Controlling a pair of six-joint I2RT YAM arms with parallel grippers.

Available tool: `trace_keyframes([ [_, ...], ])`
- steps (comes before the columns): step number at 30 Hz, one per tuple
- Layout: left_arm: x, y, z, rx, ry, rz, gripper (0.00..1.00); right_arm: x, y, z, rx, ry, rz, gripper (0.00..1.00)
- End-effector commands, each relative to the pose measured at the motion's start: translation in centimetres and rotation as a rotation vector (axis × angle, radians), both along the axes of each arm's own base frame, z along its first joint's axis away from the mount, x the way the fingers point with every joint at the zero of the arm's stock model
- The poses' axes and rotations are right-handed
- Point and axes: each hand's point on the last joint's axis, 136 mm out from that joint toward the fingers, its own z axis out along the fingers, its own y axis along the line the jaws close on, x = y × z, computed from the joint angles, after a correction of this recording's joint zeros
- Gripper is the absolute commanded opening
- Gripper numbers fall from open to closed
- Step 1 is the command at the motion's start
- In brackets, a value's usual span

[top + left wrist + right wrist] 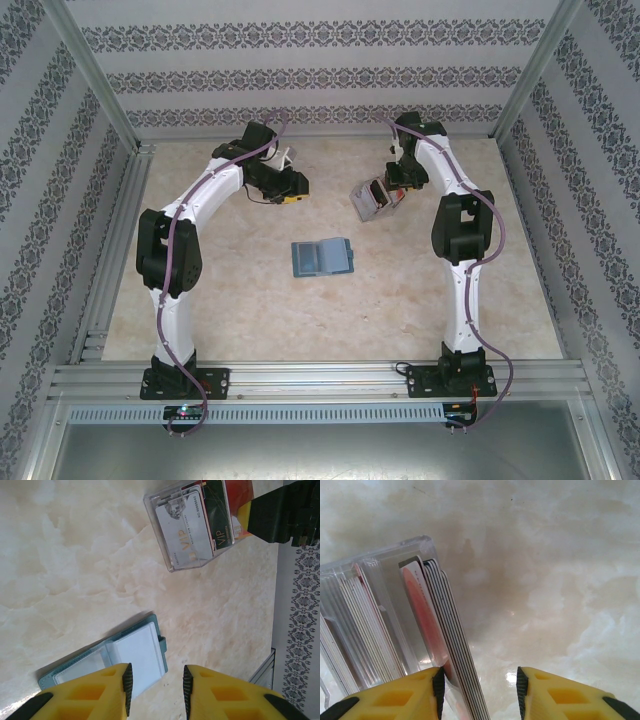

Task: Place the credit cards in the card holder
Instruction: Pick up the credit card from the storage box.

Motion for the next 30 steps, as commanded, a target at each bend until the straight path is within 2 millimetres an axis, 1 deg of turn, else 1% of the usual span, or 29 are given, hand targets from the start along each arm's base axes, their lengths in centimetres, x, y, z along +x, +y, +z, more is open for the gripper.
trace_keyframes([
  [1,0.0,0.4,1.0,-0.001,-0.011,-0.013,0.35,0.1,-0.5,3.2,-0.013,-0.053,-0.003,0.42],
  [5,0.0,0.3,1.1,-0.003,-0.014,-0.015,0.35,0.2,-0.5,3.6,-0.014,-0.063,-0.003,0.39],
  [10,-0.1,0.3,1.2,-0.005,-0.013,-0.015,0.35,0.1,-0.6,3.7,-0.011,-0.057,-0.001,0.31],
  [13,0.0,0.3,1.2,-0.007,-0.013,-0.014,0.35,0.0,-0.7,3.9,-0.017,-0.061,0.001,0.31],
  [18,-0.1,0.3,1.2,-0.009,-0.012,-0.015,0.35,0.0,-0.9,4.7,-0.023,-0.078,-0.001,0.27],
  [21,-0.1,0.3,1.3,-0.011,-0.012,-0.016,0.35,-0.1,-1.0,4.6,-0.024,-0.069,0.003,0.25],
  [29,-0.1,0.3,1.4,-0.011,-0.013,-0.018,0.35,-0.1,-1.0,4.7,-0.024,-0.069,0.003,0.10],
  [30,-0.1,0.3,1.4,-0.011,-0.014,-0.018,0.35,-0.2,-0.9,4.9,-0.021,-0.071,0.005,0.09],
])
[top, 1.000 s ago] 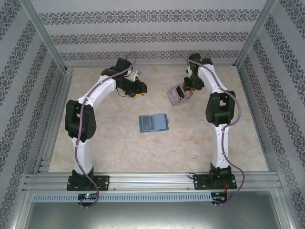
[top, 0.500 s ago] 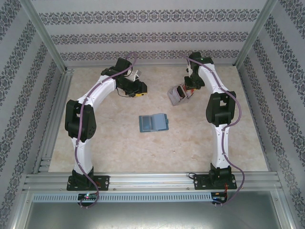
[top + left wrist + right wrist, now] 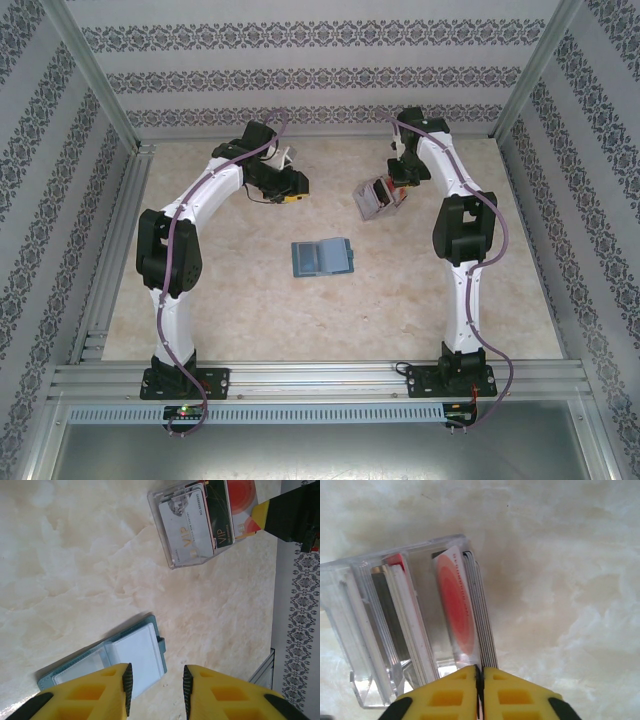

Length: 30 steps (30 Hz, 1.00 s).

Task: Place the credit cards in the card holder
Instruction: Pick up the credit card from the storage box.

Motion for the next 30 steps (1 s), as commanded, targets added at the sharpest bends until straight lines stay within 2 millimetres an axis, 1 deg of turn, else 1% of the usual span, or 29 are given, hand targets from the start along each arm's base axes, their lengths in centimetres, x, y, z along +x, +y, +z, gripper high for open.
trace_keyframes([
  [1,-0.2,0.3,1.2,-0.010,-0.009,-0.019,0.35,0.0,-0.8,3.2,-0.015,-0.054,-0.003,0.09],
  [6,-0.2,0.3,1.2,-0.010,-0.009,-0.019,0.35,-0.1,-0.7,3.9,-0.008,-0.066,-0.003,0.06],
  [12,-0.2,0.2,1.1,-0.012,-0.004,-0.019,0.35,-0.3,0.4,5.1,0.058,-0.080,0.005,0.06],
  [16,-0.2,0.2,0.9,-0.016,0.003,-0.018,0.35,-0.6,1.5,6.0,0.156,-0.088,0.000,0.06],
  [19,-0.2,0.1,0.4,-0.018,0.019,-0.016,0.35,-0.9,2.4,7.2,0.241,-0.113,-0.001,0.06],
  [23,-0.2,0.0,-0.6,-0.022,0.051,-0.011,0.35,-2.0,3.5,9.3,0.315,-0.175,0.001,0.07],
  [26,-0.2,0.1,-1.7,-0.008,0.072,-0.003,0.35,-3.4,4.2,10.4,0.359,-0.221,0.004,0.07],
  [28,-0.3,0.4,-2.8,0.022,0.097,0.013,0.35,-4.4,5.2,10.9,0.430,-0.246,0.006,0.07],
  [30,-0.5,0.7,-4.2,0.057,0.131,0.028,0.35,-5.6,7.1,11.3,0.553,-0.270,0.017,0.07],
])
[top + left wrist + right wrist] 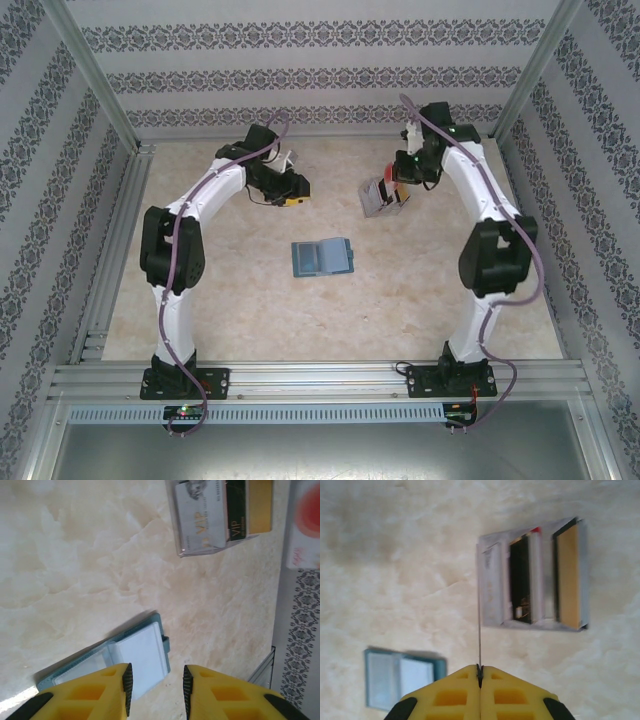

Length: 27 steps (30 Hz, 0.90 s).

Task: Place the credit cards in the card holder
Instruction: Pick up the credit card from the storage box, then insert the credit card into the card slot.

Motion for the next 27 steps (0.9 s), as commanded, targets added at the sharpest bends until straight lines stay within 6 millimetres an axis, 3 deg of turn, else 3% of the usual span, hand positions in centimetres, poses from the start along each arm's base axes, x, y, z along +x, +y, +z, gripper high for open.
trace_keyframes([
  [1,-0.7,0.8,-2.7,0.065,0.094,0.031,0.35,-0.8,3.9,2.2,0.230,-0.090,0.034,0.07],
  [5,-1.5,0.3,-5.1,0.121,0.131,0.016,0.35,-3.2,8.3,1.0,0.402,-0.100,0.069,0.07],
  [9,-2.4,0.2,-7.8,0.199,0.165,0.008,0.34,-5.6,12.6,-1.7,0.484,-0.073,0.115,0.07],
  [14,-2.9,1.0,-9.6,0.265,0.179,0.041,0.33,-8.0,16.1,-5.6,0.502,-0.031,0.132,0.06],
  [19,-3.7,1.5,-9.4,0.267,0.170,0.067,0.33,-10.0,16.7,-8.5,0.461,0.003,0.134,0.07],
  [27,-8.1,2.6,-10.7,0.276,0.206,0.105,0.33,-12.6,15.3,-11.1,0.411,0.052,0.131,0.07],
])
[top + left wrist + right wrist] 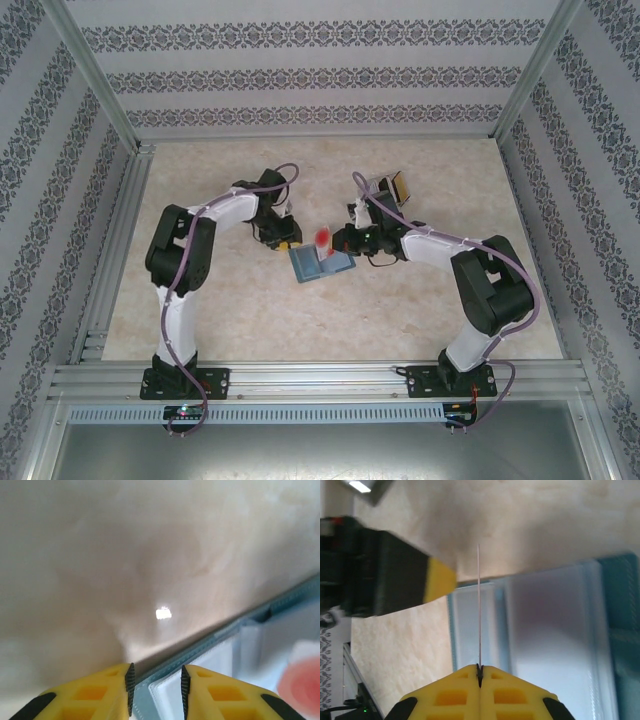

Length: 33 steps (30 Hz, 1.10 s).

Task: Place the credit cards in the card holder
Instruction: Insert the credit card into the card slot.

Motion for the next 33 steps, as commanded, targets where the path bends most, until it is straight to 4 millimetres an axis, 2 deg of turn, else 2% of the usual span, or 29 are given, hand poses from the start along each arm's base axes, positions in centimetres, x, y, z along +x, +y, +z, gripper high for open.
trace_keyframes([
  [1,-1.0,-0.2,0.8,0.005,-0.022,0.023,0.33,-0.5,-0.5,0.0,-0.007,-0.028,-0.010,0.07],
  [4,-2.1,-0.1,0.4,0.029,-0.023,0.022,0.33,-1.2,-0.6,-0.8,-0.010,-0.010,0.003,0.07],
  [10,-3.3,-0.2,-0.3,0.035,0.001,0.045,0.33,-1.3,-0.5,-2.1,0.002,0.018,0.037,0.07],
  [14,-3.4,-0.4,-1.0,0.033,0.010,0.055,0.29,-1.7,-0.3,-3.2,0.002,0.042,0.064,0.07],
  [23,-3.5,-0.7,-1.6,0.030,0.021,0.053,0.16,-2.6,-0.1,-4.1,0.005,0.097,0.101,0.08],
  [33,-4.0,-1.4,-1.7,0.026,0.026,0.051,0.13,-1.9,1.1,-4.6,-0.040,0.130,0.038,0.08],
])
